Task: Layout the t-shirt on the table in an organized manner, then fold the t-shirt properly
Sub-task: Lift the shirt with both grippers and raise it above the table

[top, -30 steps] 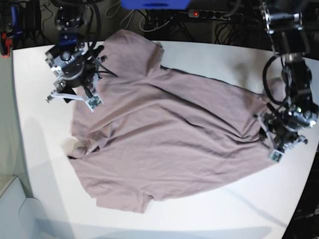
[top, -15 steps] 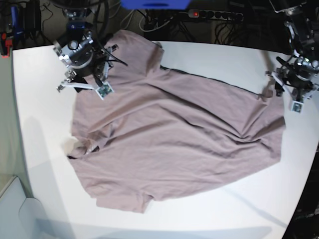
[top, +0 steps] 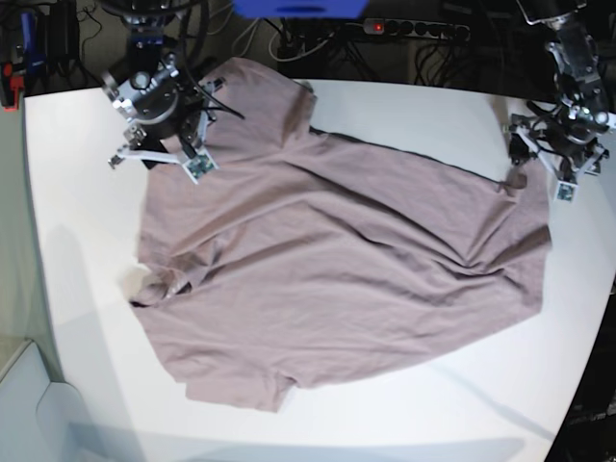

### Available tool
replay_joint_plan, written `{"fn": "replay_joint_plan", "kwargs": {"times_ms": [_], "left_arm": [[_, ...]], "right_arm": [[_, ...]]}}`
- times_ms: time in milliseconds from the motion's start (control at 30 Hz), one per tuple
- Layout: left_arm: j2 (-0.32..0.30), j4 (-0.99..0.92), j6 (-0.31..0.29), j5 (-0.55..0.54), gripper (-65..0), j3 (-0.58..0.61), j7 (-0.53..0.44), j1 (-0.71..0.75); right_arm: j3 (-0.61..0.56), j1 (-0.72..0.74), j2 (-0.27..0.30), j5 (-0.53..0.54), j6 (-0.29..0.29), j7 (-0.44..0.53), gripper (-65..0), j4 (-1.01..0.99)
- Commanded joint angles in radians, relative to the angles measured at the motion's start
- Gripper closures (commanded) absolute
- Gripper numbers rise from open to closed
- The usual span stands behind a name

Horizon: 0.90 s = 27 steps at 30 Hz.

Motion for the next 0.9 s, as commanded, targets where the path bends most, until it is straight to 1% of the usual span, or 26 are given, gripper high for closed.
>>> {"fn": "replay_joint_plan", "kwargs": {"times_ms": [0,67,100,133,167,233,333,400,433,500,600,867], "left_arm": [[-0.005,-0.007,0.001,0.008,-51.8,-0.002,-0.002,-0.006],[0.0,-0.038,0.001,0.008,-48.2,-0.001,-0.002,-0.007],[0.004,-0.053,-0.001,0.006,-45.3,-0.001,-0.002,-0.009],[0.009,-0.067,-0.012,-0.004,-41.3,-0.001,-0.002,-0.01],[0.009,-0.078,-0.036,-0.02,-37.1,-0.001,-0.002,-0.01],[0.006,-0.098,-0.099,-0.047,-27.2,-0.002,-0.002,-0.01],[0.004,-0.124,-0.1,-0.052,-10.8,-0.004,-0.002,-0.01],[0.004,-0.127,-0.1,-0.052,-1.0,-0.004,-0.002,-0.01],[0.006,-0.125,-0.1,-0.052,0.0,-0.004,-0.002,-0.01],[0.006,-0.121,-0.1,-0.052,-1.3,-0.006,-0.002,-0.01],[0.007,-0.118,-0.1,-0.052,-0.2,-0.006,-0.002,-0.01],[0.007,-0.116,-0.1,-0.057,-0.1,-0.006,-0.002,-0.006]], "right_arm": [[-0.001,-0.007,0.0,0.002,-0.005,0.015,-27.7,0.018],[-0.002,-0.01,0.0,0.002,-0.005,0.015,-27.7,0.018],[-0.002,-0.01,0.0,0.002,-0.005,0.015,-27.7,0.018],[-0.005,-0.011,0.0,0.002,-0.005,0.015,-27.7,0.018],[-0.007,-0.011,0.0,0.002,-0.005,0.015,-27.7,0.02],[-0.007,-0.019,0.0,0.002,-0.005,0.012,-27.7,0.02],[-0.008,-0.039,0.0,0.002,-0.005,0.016,-27.9,0.02],[-0.008,-0.042,-0.004,0.002,-0.005,0.015,-28.0,0.02],[-0.008,-0.053,-0.004,0.003,-0.005,0.015,-28.0,0.018],[-0.008,-0.067,-0.004,0.003,-0.005,0.016,-28.1,0.018],[-0.008,-0.079,-0.006,0.005,-0.005,0.016,-28.1,0.014],[-0.073,-0.102,-0.004,0.005,-0.005,0.015,-28.1,-0.024]]}}
